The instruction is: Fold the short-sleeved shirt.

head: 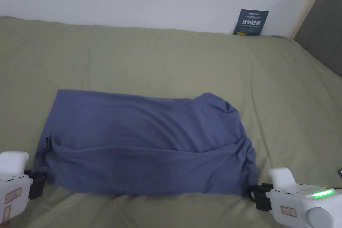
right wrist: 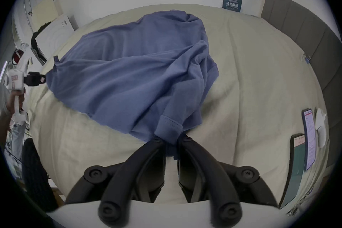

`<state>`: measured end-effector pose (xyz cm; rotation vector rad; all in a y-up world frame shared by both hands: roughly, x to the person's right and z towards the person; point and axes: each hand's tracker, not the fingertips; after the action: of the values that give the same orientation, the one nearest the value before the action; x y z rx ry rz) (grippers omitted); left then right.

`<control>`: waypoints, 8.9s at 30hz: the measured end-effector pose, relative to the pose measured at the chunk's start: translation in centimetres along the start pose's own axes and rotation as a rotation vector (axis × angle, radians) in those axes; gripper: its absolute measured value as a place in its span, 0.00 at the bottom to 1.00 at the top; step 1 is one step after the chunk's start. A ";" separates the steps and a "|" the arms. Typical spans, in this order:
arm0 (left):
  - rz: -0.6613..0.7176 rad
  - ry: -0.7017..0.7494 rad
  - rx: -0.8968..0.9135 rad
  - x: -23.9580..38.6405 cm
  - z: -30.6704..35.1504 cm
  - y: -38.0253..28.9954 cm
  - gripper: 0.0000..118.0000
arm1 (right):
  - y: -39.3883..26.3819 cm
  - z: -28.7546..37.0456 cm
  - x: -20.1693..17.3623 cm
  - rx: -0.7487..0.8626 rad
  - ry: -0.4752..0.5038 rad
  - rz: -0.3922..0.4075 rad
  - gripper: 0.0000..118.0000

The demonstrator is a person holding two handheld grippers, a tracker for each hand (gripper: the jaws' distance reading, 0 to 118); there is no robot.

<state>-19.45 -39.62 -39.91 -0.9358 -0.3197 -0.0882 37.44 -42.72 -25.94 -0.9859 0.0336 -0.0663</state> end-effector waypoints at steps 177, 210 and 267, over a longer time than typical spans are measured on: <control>-0.074 -0.107 -0.045 -3.0 7.9 -7.4 0.05 | -9.1 13.1 -6.0 0.088 0.017 -0.080 0.03; 0.109 0.039 0.433 2.4 20.6 -16.6 0.07 | -11.2 21.7 -20.3 0.608 -0.034 -0.007 0.00; 0.633 -0.628 -0.190 -15.5 2.0 -10.1 0.10 | -7.5 18.9 -22.2 0.517 0.055 -0.050 0.00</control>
<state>-36.81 -45.00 -35.75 -1.2037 -0.5834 0.7817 16.05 -29.57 -9.27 -0.4682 0.0394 -0.1403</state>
